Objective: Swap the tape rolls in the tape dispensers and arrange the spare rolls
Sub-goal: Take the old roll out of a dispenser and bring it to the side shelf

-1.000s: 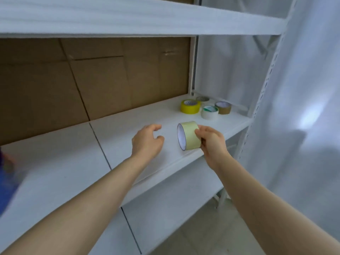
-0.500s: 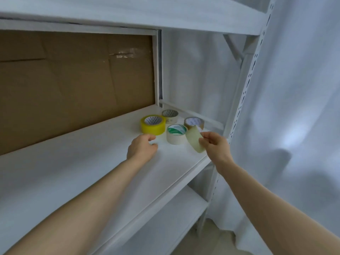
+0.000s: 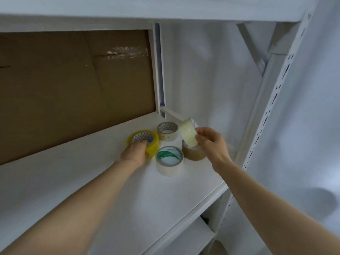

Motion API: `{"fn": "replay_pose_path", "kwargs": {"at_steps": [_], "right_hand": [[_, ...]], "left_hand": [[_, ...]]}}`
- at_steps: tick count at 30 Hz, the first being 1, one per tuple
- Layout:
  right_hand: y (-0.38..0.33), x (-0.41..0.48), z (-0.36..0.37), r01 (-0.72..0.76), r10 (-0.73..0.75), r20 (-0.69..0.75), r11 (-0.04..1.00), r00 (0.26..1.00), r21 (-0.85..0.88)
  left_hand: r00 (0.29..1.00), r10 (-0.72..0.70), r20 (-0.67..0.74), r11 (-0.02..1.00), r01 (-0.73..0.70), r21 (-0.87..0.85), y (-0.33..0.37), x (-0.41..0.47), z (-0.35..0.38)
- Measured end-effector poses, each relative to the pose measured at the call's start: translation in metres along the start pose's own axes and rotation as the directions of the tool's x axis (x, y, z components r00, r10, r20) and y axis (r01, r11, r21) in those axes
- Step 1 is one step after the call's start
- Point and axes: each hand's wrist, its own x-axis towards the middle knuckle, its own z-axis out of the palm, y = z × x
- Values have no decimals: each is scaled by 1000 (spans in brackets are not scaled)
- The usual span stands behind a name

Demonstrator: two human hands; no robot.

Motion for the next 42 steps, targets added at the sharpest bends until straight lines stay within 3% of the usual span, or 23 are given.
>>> {"fn": "replay_pose_path", "kwargs": {"at_steps": [4,6,8,10,11,14,17,20,21,22,23,24,25,26,27,30,34,37,40,42], "right_hand": [[-6,41,19,72,-58,184,995,981,-68],[-7,56,37,200,-146,300,967,943,-158],[-5,72,59,343,-219,451,914,865,-215],[-1,86,85,422,-187,563,847,805,-322],[1,91,98,467,-137,602,769,787,-435],[10,93,124,618,86,688,370,721,-694],[2,81,140,641,220,658,152,720,-752],[-23,58,162,687,57,686,-22,726,-726],[-34,46,172,723,-26,723,5,690,-690],[-45,32,183,758,-77,755,124,651,-641],[-56,13,196,755,-105,777,345,621,-557],[-66,-10,208,647,-89,793,636,603,-421],[-78,-38,219,451,-36,833,853,552,-262],[-87,-64,231,262,-16,864,956,503,-135],[-94,-90,243,164,-29,882,985,470,-56],[-106,-169,280,113,-107,887,992,450,62],[-116,-269,340,-32,-135,894,986,428,165],[-126,-337,382,-146,-137,878,963,458,227],[-135,-387,418,-155,-132,839,956,528,248],[-140,-411,438,-179,-131,823,946,553,270]], "left_hand": [[989,-93,-113,987,77,-145,-4,-2,-8],[958,-222,-182,944,164,-288,-7,-9,-20],[903,-372,-214,828,219,-516,-14,-18,-35],[837,-511,-196,606,188,-773,-21,-32,-52],[803,-575,-159,469,164,-868,-25,-41,-61],[731,-683,-6,127,110,-986,-37,-73,-78],[699,-712,58,-32,50,-998,-50,-109,-87],[661,-745,87,-112,5,-994,-66,-141,-88],[660,-746,90,-128,-11,-992,-73,-152,-89],[662,-744,92,-145,-26,-989,-78,-164,-91],[662,-744,90,-151,-35,-988,-86,-176,-93],[663,-744,85,-155,-48,-987,-94,-189,-96],[664,-744,74,-152,-60,-986,-102,-203,-99],[667,-743,59,-146,-76,-986,-111,-220,-103],[668,-743,42,-137,-90,-987,-120,-237,-108],[661,-750,-16,-101,-138,-985,-153,-300,-122],[588,-799,-130,29,-178,-984,-203,-397,-137],[431,-885,-175,153,-85,-984,-246,-468,-141],[243,-948,-206,211,-4,-977,-288,-528,-138],[164,-961,-223,236,63,-970,-312,-557,-136]]}}
